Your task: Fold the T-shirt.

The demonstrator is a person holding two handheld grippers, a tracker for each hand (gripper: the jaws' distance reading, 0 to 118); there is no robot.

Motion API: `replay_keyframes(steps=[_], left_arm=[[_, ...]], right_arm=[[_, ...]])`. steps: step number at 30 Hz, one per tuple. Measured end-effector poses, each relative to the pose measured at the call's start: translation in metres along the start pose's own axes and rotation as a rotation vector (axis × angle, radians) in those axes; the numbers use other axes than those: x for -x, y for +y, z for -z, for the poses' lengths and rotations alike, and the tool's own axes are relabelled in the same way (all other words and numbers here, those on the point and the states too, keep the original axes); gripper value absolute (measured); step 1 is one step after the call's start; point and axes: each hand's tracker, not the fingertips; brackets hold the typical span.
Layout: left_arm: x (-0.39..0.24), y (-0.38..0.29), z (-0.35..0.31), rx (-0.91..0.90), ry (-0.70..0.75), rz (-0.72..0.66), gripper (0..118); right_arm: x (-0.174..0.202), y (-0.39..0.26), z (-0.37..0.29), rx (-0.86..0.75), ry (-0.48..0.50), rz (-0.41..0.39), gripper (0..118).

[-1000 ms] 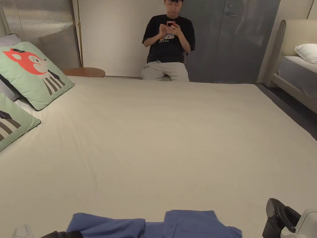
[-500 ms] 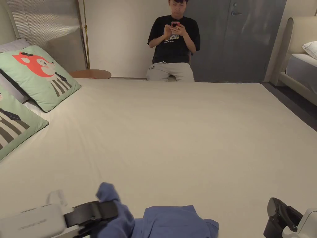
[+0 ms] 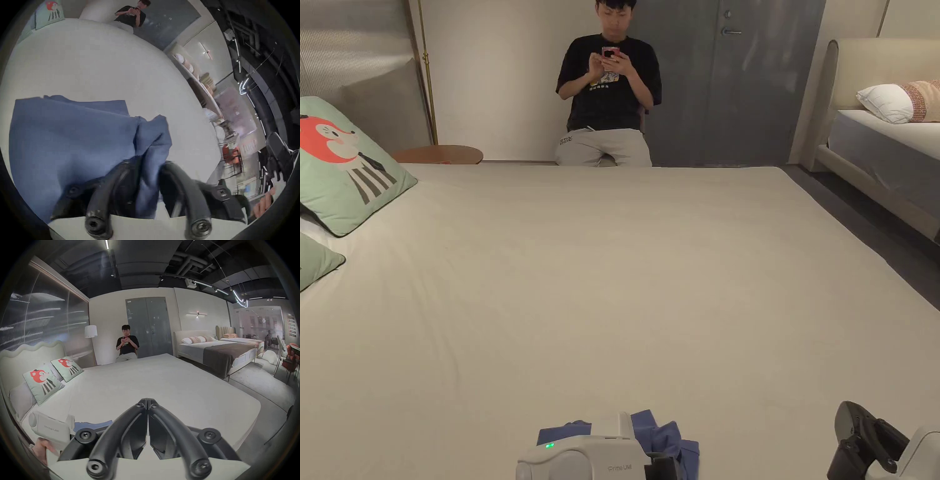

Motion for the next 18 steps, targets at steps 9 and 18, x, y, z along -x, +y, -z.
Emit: replay_keyframes(steps=[9,18], left_arm=[[-0.009,-0.003,-0.07,-0.361,0.03,0.127,102],[-0.036,-0.063,-0.003,-0.291,0.34,0.496,1]], right_arm=[[-0.01,-0.003,0.001,0.015,-0.009,0.032,1],[-0.008,-0.006,0.001,0.023,0.009,0.033,1]])
